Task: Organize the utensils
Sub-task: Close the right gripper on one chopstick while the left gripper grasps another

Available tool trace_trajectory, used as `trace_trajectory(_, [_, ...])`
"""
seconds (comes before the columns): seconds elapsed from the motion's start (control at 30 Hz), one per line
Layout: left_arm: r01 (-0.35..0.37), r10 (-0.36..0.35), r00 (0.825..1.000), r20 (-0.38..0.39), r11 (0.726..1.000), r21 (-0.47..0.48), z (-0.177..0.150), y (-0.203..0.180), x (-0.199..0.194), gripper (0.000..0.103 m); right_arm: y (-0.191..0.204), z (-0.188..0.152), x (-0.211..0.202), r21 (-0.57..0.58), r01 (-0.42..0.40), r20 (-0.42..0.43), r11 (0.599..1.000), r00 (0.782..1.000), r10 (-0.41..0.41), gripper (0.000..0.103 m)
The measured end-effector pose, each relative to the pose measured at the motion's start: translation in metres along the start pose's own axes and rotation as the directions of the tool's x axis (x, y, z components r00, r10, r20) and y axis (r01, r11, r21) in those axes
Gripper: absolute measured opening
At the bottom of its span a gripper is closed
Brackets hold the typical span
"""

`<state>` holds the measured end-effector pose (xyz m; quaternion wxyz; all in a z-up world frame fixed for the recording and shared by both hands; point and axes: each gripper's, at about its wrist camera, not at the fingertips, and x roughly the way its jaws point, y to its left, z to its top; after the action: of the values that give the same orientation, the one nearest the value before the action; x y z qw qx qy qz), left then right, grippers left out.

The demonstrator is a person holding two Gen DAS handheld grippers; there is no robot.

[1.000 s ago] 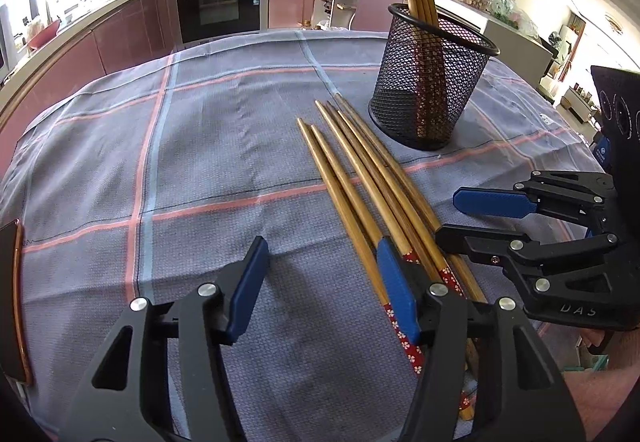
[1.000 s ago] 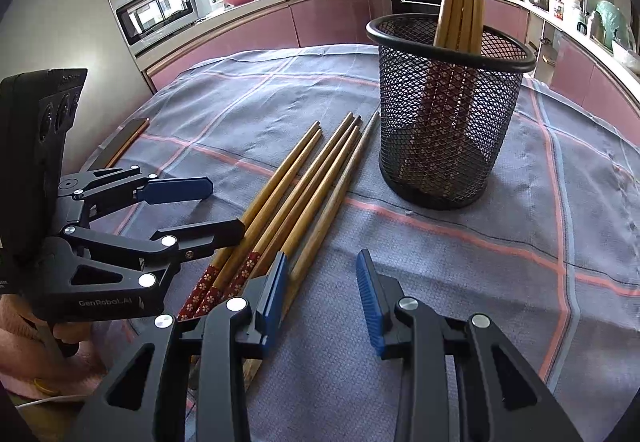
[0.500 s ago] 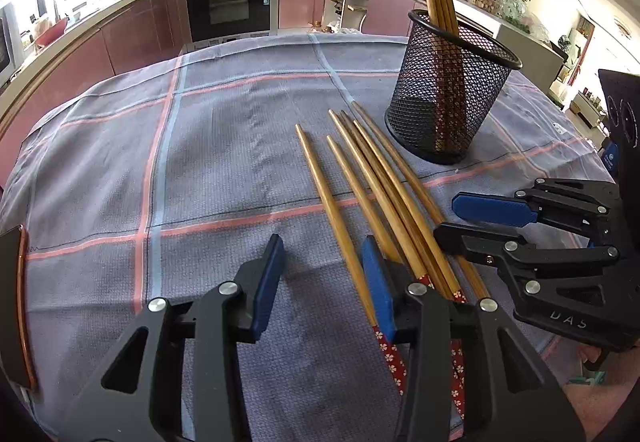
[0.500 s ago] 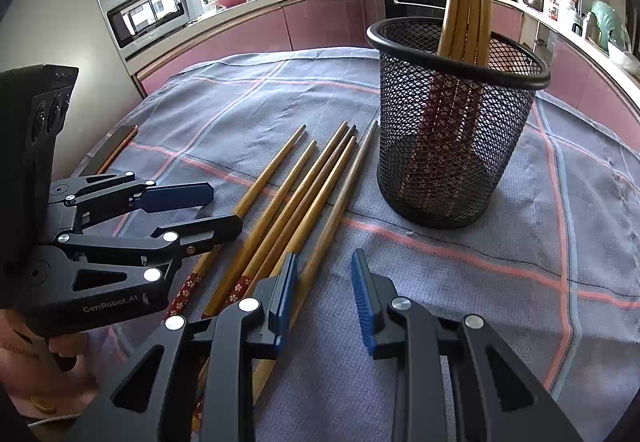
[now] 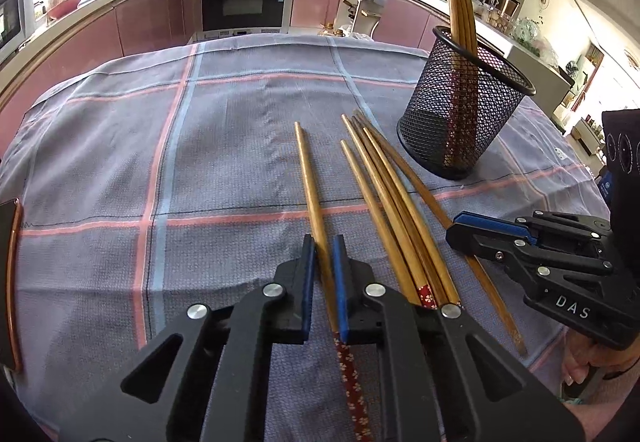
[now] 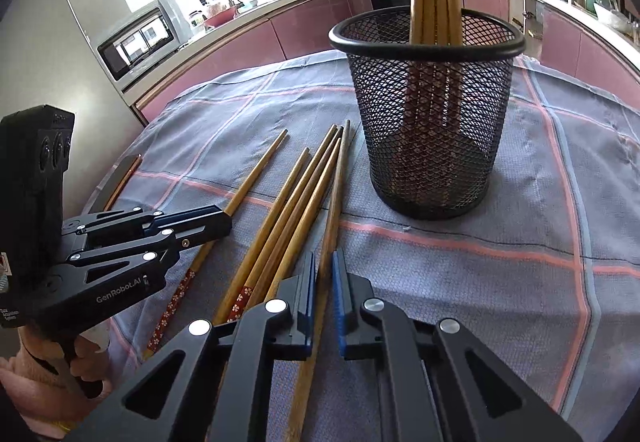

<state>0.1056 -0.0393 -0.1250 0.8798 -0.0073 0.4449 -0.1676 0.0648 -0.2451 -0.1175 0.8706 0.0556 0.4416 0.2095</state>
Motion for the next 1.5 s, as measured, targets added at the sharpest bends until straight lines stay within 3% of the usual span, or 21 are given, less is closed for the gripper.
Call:
trace_trajectory(0.2, [0.037,-0.037,0.999,0.017,0.999,0.013,-0.004,-0.005,-0.011,0.008,-0.001,-0.002,-0.014,-0.018,-0.030,0.025,0.999,0.999,0.030,0.006])
trace_trajectory(0.43, [0.071,-0.071,0.997,-0.011,0.997,0.043,-0.010,-0.013,-0.010,0.008,0.007,-0.006,-0.008,-0.058,-0.041,-0.016,0.997,0.999,0.040,0.006])
trace_trajectory(0.97, [0.092,-0.088,0.995,-0.051,0.993,0.079,0.000,-0.012,0.006,0.013,0.011,0.009,0.011,-0.094,-0.027,-0.051,0.995,0.998,0.022,0.010])
trace_trajectory(1.2, [0.056,-0.053,0.998,-0.043,0.996,0.074,0.005,-0.016,0.009,0.008,0.008,0.008,0.006,-0.090,-0.030,-0.034,0.995,0.999,0.028,0.006])
trace_trajectory(1.5, [0.103,-0.102,0.995,-0.014,0.993,0.057,0.009,-0.013,-0.009,0.008,0.010,0.013,-0.023,-0.119,-0.045,0.033,0.992,0.998,0.049,0.006])
